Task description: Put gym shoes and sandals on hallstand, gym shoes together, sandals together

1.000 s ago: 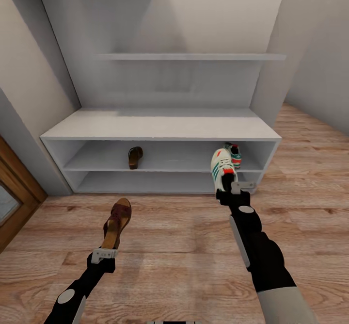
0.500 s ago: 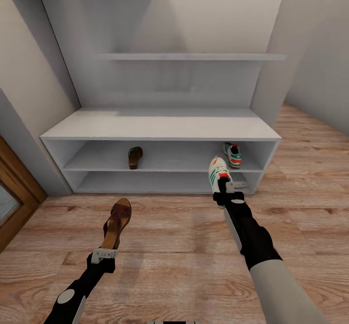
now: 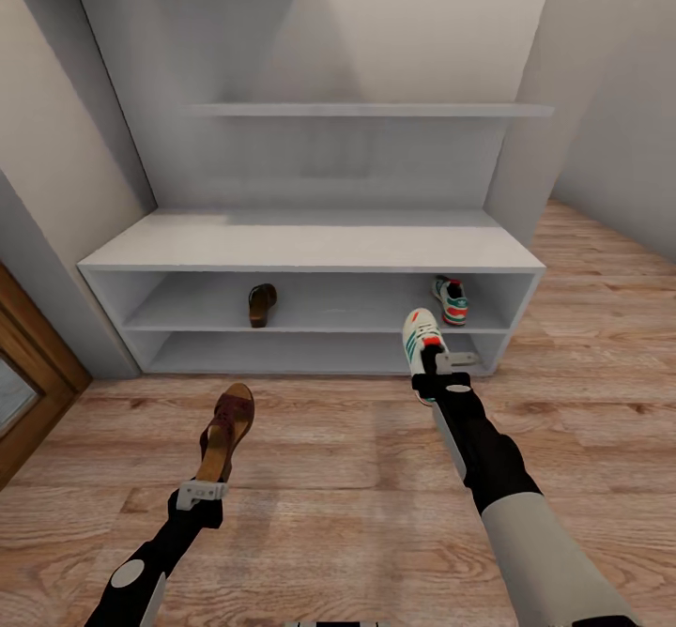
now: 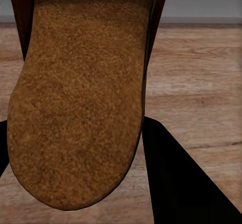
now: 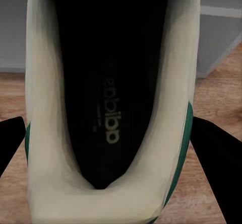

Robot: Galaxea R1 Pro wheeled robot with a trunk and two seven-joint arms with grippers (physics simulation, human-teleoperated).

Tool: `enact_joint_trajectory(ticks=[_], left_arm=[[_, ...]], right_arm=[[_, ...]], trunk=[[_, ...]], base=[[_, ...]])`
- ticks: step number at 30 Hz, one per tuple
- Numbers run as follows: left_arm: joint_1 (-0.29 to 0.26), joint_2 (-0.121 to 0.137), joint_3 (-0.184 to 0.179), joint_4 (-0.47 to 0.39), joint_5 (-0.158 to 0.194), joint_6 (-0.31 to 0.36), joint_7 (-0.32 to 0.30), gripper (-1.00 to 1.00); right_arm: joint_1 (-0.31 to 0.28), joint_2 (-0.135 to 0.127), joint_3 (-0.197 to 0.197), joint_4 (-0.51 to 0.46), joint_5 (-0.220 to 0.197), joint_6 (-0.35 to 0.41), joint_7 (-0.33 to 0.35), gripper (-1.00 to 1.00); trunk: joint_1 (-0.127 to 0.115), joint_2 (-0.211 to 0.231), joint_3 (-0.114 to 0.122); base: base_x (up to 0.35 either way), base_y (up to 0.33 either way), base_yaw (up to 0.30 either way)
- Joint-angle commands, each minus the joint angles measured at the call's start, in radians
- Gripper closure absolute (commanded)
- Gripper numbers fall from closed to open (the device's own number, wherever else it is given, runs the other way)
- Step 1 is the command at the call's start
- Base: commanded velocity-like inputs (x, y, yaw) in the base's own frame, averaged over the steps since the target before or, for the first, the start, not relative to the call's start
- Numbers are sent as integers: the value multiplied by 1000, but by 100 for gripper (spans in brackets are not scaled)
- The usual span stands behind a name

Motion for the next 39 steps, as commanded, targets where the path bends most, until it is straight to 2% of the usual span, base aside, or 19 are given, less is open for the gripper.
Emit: enact_joint_trajectory(ticks=[1, 25, 31, 39], left_arm=[[-1, -1, 4, 0, -14, -7, -5, 100], [3, 1, 1, -1, -14, -16, -9, 100], [6, 12, -27, -1, -45, -17, -15, 100], [9, 15, -34, -2, -54, -19, -18, 100]], right_arm=[[-1, 0, 1, 0, 7, 7, -3, 100], [-5, -3, -15, 1, 4, 8, -3, 100], [-10, -4, -16, 9, 2, 9, -2, 100], [-20, -4, -17, 15, 2, 9, -1, 100]], trunk=[[0, 0, -1], [0, 0, -1], [0, 0, -1], [0, 0, -1]], base=[[0, 0, 0], [1, 0, 0], [122, 0, 0], [33, 0, 0]])
